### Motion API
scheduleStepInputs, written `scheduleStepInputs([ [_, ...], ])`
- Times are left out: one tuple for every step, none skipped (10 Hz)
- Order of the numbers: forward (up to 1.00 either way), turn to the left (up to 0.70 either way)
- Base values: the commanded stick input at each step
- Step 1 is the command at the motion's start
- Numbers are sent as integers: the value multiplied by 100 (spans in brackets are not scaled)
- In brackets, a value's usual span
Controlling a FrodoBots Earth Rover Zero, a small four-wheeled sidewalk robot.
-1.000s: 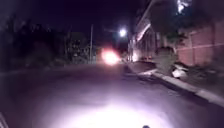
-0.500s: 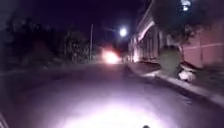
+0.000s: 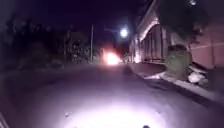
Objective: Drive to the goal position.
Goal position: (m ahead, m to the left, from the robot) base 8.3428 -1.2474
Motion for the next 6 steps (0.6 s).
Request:
scheduleStepInputs([
  [70,0],
  [70,0],
  [70,0],
  [70,0],
  [70,0],
  [70,0],
])
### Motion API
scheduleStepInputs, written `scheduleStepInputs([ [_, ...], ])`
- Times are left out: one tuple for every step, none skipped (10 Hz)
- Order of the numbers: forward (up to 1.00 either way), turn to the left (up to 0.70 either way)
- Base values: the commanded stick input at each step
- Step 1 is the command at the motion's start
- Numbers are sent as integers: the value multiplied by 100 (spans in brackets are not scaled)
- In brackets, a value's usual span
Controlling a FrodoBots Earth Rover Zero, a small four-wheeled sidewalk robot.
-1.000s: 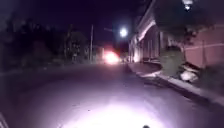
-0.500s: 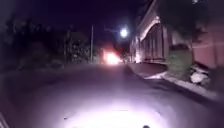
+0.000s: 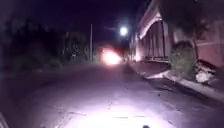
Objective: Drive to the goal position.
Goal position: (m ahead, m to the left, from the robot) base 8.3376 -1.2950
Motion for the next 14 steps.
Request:
scheduleStepInputs([
  [70,0],
  [70,-3],
  [70,-18],
  [70,-24],
  [70,-3],
  [70,0],
  [70,0],
  [70,0],
  [70,0],
  [70,0],
  [70,0],
  [70,0],
  [70,0],
  [70,0],
])
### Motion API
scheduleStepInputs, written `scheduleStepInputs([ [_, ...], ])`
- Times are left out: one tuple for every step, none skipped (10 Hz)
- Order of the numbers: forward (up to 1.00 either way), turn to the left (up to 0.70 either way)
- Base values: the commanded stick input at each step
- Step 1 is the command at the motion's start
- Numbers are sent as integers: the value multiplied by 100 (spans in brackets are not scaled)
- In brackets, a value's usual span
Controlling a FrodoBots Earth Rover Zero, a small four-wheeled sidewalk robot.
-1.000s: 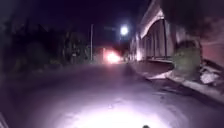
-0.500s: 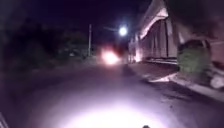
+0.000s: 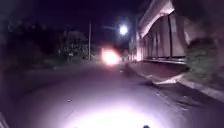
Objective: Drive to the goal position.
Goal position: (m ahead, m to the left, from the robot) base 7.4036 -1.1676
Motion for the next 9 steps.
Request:
scheduleStepInputs([
  [70,0],
  [70,0],
  [70,0],
  [70,0],
  [70,0],
  [70,0],
  [70,0],
  [70,0],
  [70,0],
])
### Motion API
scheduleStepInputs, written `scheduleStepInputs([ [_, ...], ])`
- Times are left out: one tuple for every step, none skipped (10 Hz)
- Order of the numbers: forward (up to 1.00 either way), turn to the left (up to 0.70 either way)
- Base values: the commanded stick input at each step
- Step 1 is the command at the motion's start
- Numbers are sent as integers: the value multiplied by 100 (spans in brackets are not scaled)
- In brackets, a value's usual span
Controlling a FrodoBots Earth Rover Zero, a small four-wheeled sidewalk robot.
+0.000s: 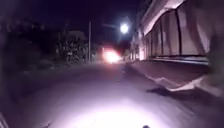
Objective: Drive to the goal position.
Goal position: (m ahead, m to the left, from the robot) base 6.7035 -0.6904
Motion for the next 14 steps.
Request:
scheduleStepInputs([
  [70,0],
  [70,0],
  [70,0],
  [70,0],
  [70,0],
  [70,0],
  [70,0],
  [70,0],
  [70,0],
  [70,-13],
  [70,-26],
  [70,-22],
  [70,0],
  [70,0],
])
